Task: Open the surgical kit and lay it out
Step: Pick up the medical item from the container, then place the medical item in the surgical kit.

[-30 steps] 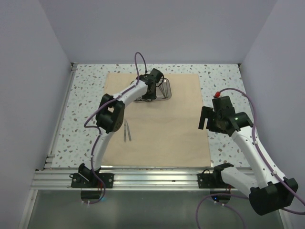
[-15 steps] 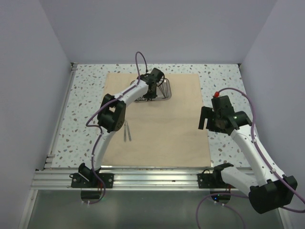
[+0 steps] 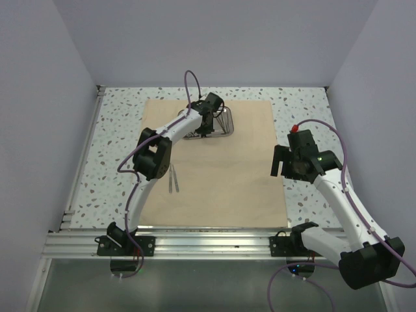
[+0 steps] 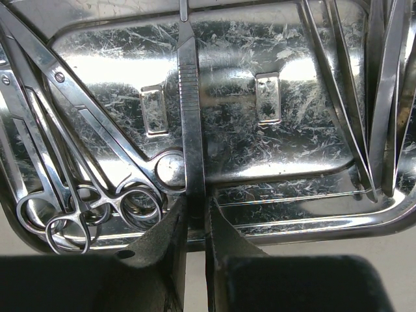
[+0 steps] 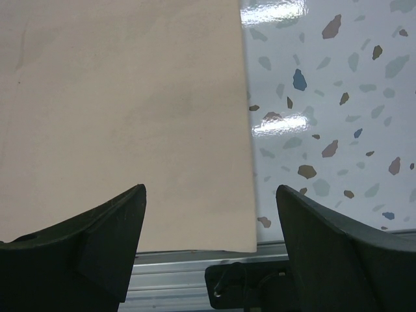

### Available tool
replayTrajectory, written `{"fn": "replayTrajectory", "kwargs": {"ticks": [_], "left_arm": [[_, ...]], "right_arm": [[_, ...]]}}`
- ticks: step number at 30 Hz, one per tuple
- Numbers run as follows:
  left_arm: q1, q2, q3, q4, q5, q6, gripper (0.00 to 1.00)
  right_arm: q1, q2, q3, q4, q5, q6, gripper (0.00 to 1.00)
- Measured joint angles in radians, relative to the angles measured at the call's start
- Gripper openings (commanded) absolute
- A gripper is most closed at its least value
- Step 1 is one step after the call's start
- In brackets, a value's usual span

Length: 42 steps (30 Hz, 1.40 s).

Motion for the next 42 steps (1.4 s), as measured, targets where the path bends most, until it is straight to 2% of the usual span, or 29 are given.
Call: {"fn": "replayTrajectory", "kwargs": {"ticks": [15,22,27,34,38,42], "left_arm": [[0.000,-0.023,-0.008,0.007,-0.011,0.047,0.00],[0.000,-0.169,-0.087,0.024,-0.022,0.063,0.00],[0.000,-0.393,-0.300,0.047,-0.049,0.061,0.00],[-0.001,-0.738,-0.755,0.090,-0.073,0.019,0.00],[-0.010,-0.843,-0.973,0.098,-0.068,-0.022,0.00],[-0.023,-0.907,-1.126,0.107,-0.035,-0.055,0.00]], "right_arm": [[0.000,0.000,0.000,0.007,-0.001,0.001,0.85],[0.000,-0.004,0.000,0.009,-0.002,0.001,0.85],[0.000,-0.004,0.003,0.011,-0.002,0.001,0.85],[0.005,-0.004,0.018,0.019,-0.004,0.001,0.85],[0.014,-0.002,0.018,0.023,-0.005,0.001,0.85],[0.020,0.001,0.018,0.026,-0.007,0.001,0.85]]}}
